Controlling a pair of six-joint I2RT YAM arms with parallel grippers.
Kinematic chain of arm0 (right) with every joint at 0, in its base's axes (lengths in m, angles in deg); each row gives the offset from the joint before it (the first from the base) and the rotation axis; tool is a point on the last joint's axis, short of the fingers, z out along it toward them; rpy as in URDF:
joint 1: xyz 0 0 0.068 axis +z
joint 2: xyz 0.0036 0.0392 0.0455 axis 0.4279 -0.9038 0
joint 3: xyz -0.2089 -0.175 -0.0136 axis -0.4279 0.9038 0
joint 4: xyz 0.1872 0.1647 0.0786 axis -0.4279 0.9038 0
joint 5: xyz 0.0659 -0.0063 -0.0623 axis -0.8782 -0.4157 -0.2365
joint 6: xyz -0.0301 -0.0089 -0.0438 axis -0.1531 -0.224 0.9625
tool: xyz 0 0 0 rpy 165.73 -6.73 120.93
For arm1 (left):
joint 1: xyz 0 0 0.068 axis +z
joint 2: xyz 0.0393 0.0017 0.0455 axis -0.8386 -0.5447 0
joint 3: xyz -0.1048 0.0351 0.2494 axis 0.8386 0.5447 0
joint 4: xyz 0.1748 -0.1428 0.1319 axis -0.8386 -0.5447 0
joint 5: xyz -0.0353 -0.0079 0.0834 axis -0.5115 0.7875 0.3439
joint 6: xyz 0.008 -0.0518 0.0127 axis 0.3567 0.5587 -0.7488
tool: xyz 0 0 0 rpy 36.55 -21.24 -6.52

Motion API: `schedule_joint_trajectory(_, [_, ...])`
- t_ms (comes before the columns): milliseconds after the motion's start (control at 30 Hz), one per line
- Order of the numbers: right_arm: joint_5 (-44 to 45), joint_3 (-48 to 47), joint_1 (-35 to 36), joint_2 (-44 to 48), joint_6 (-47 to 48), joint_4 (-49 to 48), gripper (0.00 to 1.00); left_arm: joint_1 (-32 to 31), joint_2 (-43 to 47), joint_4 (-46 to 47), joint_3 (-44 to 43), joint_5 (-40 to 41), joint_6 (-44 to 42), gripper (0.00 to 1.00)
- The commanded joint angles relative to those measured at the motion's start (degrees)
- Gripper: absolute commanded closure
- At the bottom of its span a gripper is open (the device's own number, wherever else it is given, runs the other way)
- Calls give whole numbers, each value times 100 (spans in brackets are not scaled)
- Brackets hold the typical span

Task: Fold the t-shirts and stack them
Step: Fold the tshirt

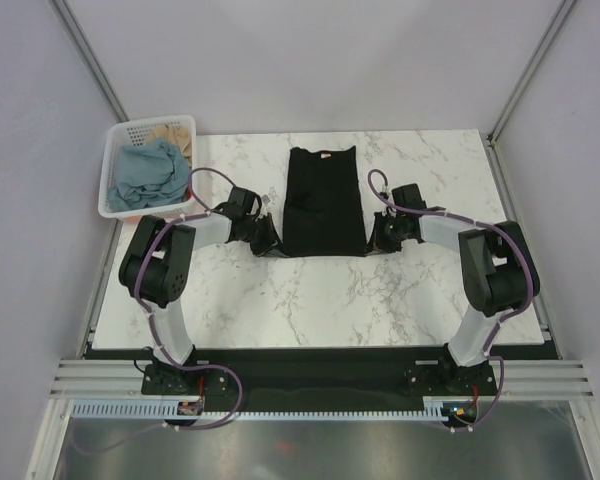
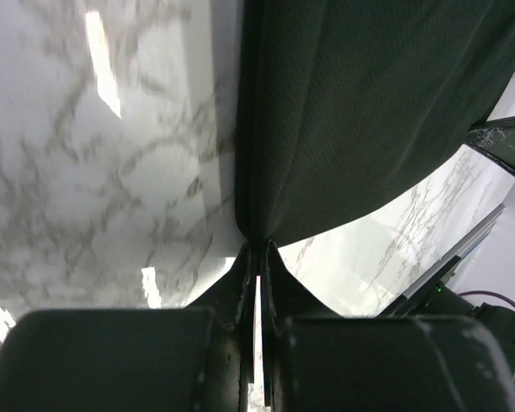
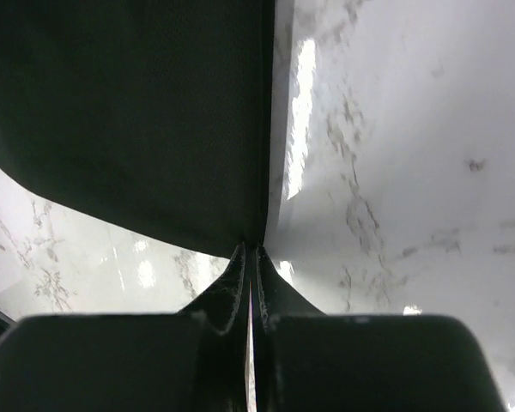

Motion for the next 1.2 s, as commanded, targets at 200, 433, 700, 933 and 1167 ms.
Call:
schedule_joint_trajectory(200, [919, 1564, 34, 1597, -501, 623, 100, -292, 1265, -12, 1385, 179, 737, 98])
schedule_joint_trajectory(433, [778, 2803, 131, 3003, -1020, 631, 93, -1021, 2230, -12, 2106, 117, 1115, 72])
schedule_joint_trajectory(700, [787, 2577, 166, 3717, -1065, 1272, 58, -1083, 2945, -495, 1572, 443, 1011, 58])
schedule_joint_trajectory(933, [1086, 2146, 175, 3910, -1029, 1589, 57, -1294, 1892, -486, 447, 495, 747, 74])
schedule_joint_trajectory(1167, [1033, 1952, 175, 3963, -1038, 1432, 57, -1312, 608, -425, -765, 749, 580, 78])
